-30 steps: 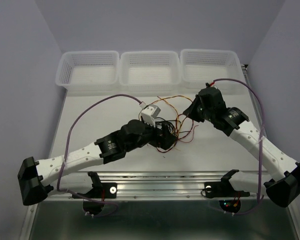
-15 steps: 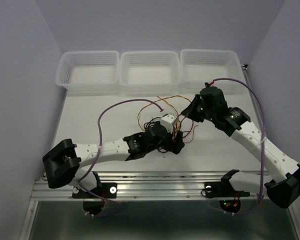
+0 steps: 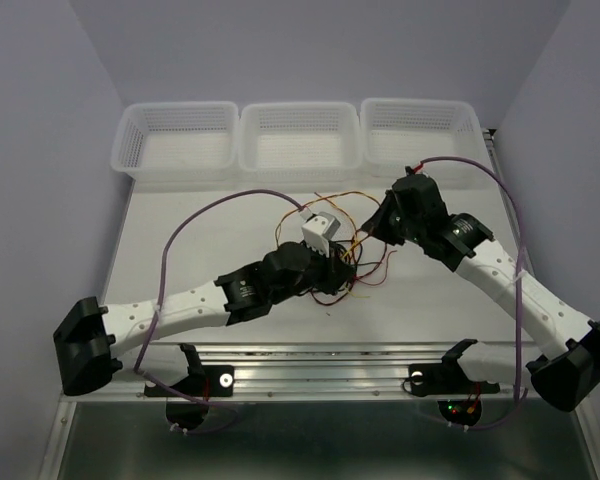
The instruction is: Untangle the cables
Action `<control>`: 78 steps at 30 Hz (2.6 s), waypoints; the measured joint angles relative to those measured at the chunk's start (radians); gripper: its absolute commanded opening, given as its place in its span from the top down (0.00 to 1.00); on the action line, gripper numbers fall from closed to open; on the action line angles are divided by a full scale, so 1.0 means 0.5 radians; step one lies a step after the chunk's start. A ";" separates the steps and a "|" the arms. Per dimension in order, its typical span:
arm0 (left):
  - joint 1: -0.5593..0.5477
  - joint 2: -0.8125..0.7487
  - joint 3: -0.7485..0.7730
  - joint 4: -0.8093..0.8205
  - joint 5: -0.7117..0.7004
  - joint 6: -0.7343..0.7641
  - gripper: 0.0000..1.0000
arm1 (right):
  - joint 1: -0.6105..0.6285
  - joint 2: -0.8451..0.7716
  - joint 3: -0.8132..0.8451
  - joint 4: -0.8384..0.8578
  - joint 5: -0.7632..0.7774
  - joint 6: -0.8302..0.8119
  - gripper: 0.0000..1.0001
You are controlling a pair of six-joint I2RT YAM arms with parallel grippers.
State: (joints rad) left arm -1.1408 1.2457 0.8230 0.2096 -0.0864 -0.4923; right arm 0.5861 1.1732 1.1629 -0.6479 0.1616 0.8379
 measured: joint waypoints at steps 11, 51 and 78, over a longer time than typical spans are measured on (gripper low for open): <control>0.020 -0.233 0.027 -0.385 -0.138 -0.124 1.00 | 0.095 0.113 -0.130 0.082 0.053 -0.071 0.99; 0.391 -0.112 0.441 -0.813 0.262 -0.435 1.00 | -0.014 -0.433 -0.666 0.676 -0.179 -0.745 0.00; 0.413 -0.111 0.648 -0.832 0.331 -0.517 1.00 | -0.014 -0.156 -1.181 1.625 -0.929 -0.591 0.00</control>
State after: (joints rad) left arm -0.9344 1.1904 1.1469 -0.2066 0.0792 -0.7506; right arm 0.5789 1.0954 0.5724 0.1646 -0.3031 0.5426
